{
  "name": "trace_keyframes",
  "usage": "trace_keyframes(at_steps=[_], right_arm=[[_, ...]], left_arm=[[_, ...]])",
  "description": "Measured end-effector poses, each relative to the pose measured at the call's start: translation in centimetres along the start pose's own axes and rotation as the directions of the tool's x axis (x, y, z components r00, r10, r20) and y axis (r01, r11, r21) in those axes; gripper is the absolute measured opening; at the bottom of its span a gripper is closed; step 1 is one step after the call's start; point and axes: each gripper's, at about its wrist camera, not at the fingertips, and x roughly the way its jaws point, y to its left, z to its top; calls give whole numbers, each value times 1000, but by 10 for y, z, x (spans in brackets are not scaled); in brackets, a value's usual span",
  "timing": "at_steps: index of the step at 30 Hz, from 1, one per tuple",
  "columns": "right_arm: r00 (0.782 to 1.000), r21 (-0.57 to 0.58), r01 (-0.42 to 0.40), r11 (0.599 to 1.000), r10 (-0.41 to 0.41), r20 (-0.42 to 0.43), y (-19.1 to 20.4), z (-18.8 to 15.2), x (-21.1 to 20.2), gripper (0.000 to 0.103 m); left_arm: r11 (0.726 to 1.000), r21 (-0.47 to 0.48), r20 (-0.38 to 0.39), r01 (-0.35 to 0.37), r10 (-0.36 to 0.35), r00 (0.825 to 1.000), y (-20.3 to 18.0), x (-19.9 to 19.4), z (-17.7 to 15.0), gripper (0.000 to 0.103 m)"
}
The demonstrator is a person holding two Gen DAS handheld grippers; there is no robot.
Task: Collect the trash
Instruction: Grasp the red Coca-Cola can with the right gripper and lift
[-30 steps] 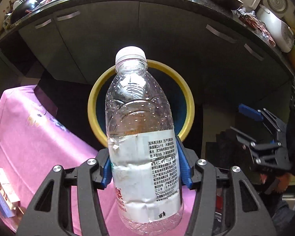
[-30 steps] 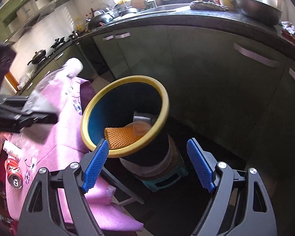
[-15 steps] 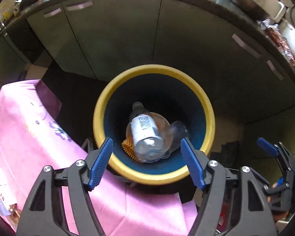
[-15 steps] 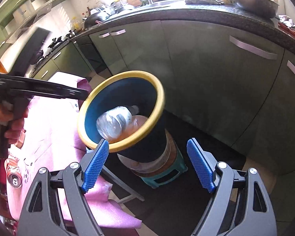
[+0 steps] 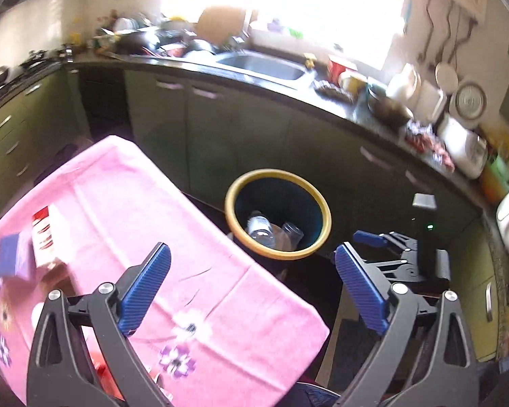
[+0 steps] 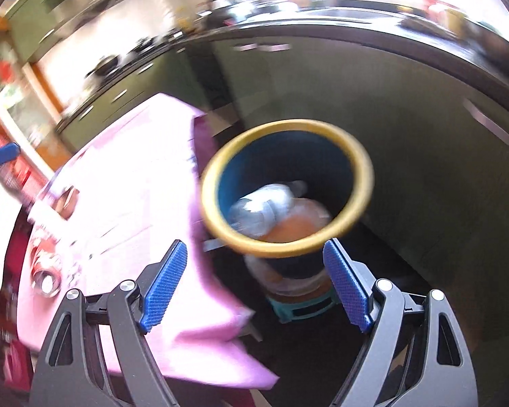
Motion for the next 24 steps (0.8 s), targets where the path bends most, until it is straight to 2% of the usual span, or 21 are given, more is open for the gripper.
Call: trace_keyframes(at_steps=[3, 6, 8, 10, 12, 15, 17, 19, 22, 24], right_arm=[[996, -105, -75, 992, 70, -48, 39, 3, 12, 82], [977, -222, -198, 955, 174, -125, 88, 2, 22, 82], [951, -316, -296, 902, 246, -189, 126, -2, 26, 82], [919, -405, -385, 829, 303, -253, 164, -6, 27, 82], [896, -480, -437, 760, 325, -301, 200, -10, 27, 82], [870, -559, -488, 670, 327, -368, 251, -8, 35, 91], [863, -590, -498, 635, 297, -409, 280, -11, 45, 91], [849, -610, -515, 602, 262, -459, 306, -14, 59, 92], [856, -671, -488, 559, 156, -493, 340, -26, 83, 92], [858, -692, -467, 550, 91, -506, 353, -35, 101, 92]], left_arm=[[996, -68, 88, -62, 68, 994, 23, -43, -30, 96], [974, -166, 158, -154, 180, 971, 53, -88, -66, 96], [953, -238, 173, -188, 232, 957, 76, -111, -88, 96], [923, -317, 167, -219, 281, 945, 98, -128, -111, 96], [894, -377, 156, -243, 320, 935, 117, -144, -133, 96], [846, -467, 159, -255, 365, 918, 141, -161, -164, 96], [819, -515, 158, -253, 381, 911, 153, -169, -180, 96], [801, -546, 151, -244, 381, 912, 159, -170, -191, 96], [782, -569, 126, -253, 387, 913, 166, -168, -204, 96], [770, -581, 111, -263, 395, 912, 170, -165, -211, 96]])
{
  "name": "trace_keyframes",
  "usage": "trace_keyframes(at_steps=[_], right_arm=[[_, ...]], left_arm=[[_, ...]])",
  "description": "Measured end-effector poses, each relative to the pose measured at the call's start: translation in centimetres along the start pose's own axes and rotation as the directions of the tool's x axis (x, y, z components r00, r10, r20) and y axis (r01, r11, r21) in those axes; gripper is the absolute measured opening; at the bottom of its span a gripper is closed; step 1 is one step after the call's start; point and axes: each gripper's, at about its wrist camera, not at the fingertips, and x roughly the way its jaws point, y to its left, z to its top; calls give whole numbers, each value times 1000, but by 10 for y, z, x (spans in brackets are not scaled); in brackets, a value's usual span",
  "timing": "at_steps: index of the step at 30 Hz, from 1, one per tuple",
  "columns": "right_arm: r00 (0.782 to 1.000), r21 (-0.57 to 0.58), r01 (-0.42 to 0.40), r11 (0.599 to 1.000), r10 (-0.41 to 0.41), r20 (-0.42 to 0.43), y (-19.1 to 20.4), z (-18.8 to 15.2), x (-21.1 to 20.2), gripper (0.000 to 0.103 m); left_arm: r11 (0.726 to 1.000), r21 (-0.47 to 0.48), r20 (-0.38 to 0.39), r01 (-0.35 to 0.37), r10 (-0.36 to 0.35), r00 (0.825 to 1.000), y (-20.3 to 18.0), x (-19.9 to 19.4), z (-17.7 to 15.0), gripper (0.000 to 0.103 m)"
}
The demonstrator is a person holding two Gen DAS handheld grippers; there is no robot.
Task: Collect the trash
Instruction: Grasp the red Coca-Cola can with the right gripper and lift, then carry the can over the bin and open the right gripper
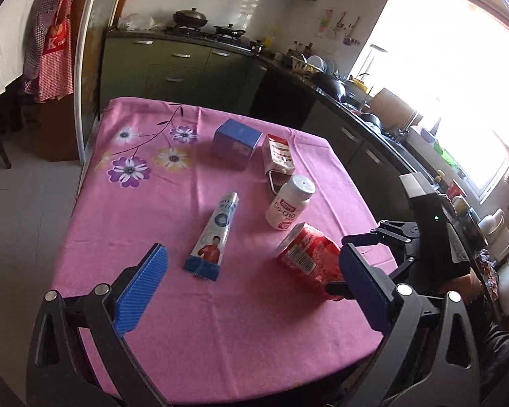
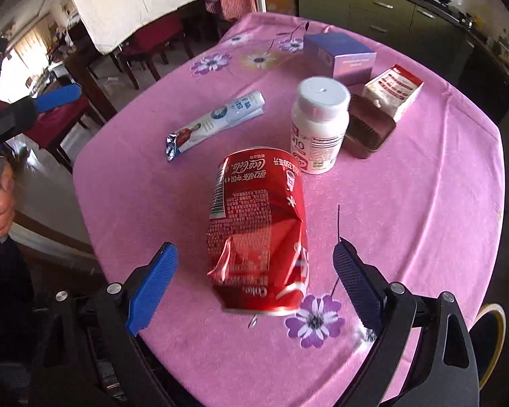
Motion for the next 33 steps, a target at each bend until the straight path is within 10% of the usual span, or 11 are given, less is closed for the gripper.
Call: trace_keyframes(at_steps=[11, 23, 33], right_arm=[[986, -61, 96, 993, -103, -127, 8, 18, 50, 82], [994, -8, 74, 997, -75, -74, -3, 5, 28, 71], [988, 312, 122, 942, -145, 50, -104, -54, -56, 71]], left_arm=[[998, -56, -21, -11, 10, 1000, 31, 9, -10, 96], [998, -58, -43, 14, -17, 999, 29, 17, -13, 96], [999, 38, -61, -8, 10, 998, 2, 26, -11, 96]])
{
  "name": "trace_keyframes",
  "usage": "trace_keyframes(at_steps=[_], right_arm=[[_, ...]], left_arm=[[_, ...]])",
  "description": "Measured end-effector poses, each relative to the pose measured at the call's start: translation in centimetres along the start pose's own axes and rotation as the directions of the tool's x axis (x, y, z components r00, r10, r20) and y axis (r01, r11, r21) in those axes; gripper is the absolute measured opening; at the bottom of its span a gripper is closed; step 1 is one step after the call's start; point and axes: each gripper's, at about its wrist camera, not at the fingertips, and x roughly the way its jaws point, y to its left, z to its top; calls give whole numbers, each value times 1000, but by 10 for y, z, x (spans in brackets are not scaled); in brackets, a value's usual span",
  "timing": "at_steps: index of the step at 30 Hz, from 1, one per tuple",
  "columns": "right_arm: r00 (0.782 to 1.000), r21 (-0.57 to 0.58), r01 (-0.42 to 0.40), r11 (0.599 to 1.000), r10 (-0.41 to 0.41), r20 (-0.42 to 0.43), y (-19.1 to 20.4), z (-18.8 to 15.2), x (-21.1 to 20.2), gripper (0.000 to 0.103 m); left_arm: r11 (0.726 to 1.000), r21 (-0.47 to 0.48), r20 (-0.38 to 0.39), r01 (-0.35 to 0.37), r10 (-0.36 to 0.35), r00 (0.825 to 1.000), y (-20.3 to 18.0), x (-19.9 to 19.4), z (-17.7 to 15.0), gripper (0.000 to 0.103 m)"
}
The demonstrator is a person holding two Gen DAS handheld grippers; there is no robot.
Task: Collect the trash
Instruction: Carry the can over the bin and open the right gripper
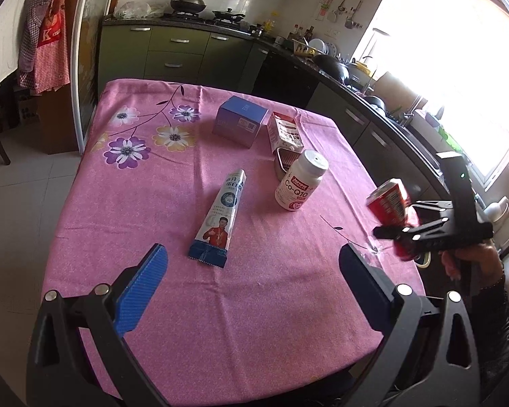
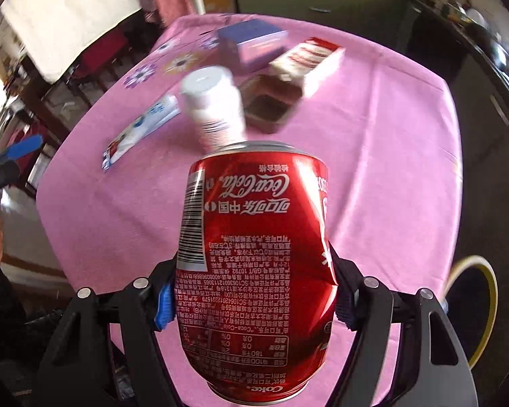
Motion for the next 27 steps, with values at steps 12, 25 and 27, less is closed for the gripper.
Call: trace_keyframes(at_steps=[12, 25, 27], right_arm=[[957, 583, 289, 759, -251, -147, -274, -82, 2, 72], [943, 558, 285, 780, -331, -19, -226, -104, -31, 87], [951, 545, 249, 801, -309, 20, -204, -106, -37, 88]], left_arm=[[998, 68, -29, 8, -6, 1000, -28, 20, 6, 96], [992, 126, -115, -20, 34, 993, -35, 48, 4, 96], [992, 128, -137, -21, 39, 990, -32, 55, 4, 96]])
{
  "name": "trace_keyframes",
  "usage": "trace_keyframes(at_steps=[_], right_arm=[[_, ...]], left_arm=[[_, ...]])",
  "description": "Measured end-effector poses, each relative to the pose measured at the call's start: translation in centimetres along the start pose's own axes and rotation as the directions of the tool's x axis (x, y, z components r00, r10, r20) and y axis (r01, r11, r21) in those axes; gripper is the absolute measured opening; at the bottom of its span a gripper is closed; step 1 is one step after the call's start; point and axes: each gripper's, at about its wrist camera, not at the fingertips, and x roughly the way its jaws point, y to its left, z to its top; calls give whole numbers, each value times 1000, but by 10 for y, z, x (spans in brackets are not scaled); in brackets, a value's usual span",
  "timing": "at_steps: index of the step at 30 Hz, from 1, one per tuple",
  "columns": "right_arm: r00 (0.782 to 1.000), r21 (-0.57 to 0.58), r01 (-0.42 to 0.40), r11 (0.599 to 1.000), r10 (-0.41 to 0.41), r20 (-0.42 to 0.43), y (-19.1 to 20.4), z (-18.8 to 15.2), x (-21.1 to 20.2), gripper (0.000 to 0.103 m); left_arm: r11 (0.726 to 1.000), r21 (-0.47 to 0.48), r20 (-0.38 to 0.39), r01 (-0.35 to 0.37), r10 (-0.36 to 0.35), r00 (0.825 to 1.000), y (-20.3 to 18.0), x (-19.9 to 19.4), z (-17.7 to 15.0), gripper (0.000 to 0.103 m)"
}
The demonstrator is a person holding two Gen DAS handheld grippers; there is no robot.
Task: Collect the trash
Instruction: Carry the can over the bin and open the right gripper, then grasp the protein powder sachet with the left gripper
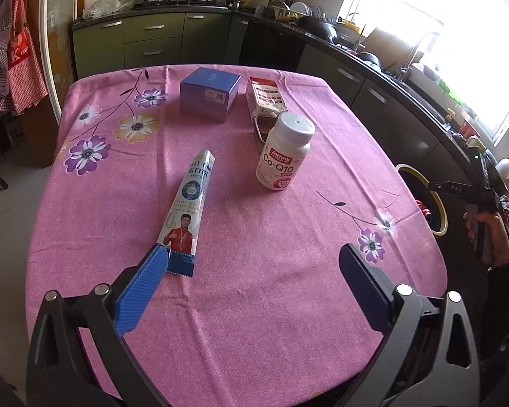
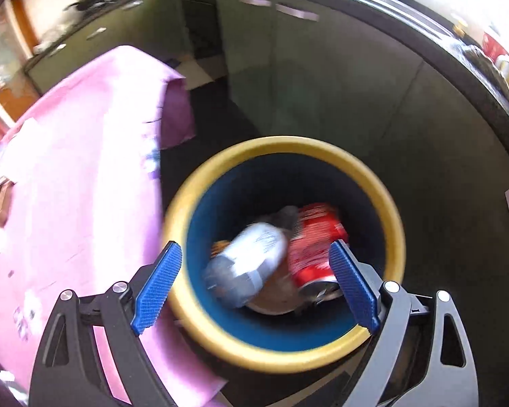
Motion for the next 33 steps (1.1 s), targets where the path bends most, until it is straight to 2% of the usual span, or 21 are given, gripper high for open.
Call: trace_keyframes(at_steps=[3, 6, 10, 15, 22, 28, 29, 33], right_arm=[[998, -25, -60, 998, 61, 24, 24, -16, -18, 88], [996, -67, -76, 995, 78, 37, 46, -27, -28, 88], [993, -105, -101, 989, 106, 46, 71, -40, -38, 89], [990, -136, -126, 983, 132, 39, 95, -45, -36, 89], [988, -166, -146, 975, 152, 26, 109, -44, -26, 89], [988, -172, -152, 973, 156, 13, 114, -42, -22, 89], [988, -172, -152, 973, 156, 13, 114, -42, -22, 89], [987, -175, -156, 972, 160, 8, 115, -43, -21, 89]], left_arm=[[1000, 1, -36, -10, 10, 999, 9, 11, 2, 96], [999, 26, -61, -30, 32, 998, 17, 20, 9, 96], [992, 110, -102, -66, 78, 992, 22, 39, 24, 96], [981, 181, -161, -76, 106, 981, 30, 66, 40, 96], [983, 167, -227, -71, 108, 968, 42, 89, 45, 96], [982, 169, -230, -79, 117, 966, 46, 98, 48, 96], [983, 166, -230, -80, 117, 966, 47, 99, 49, 95], [977, 185, -216, -104, 144, 966, 46, 100, 52, 80]])
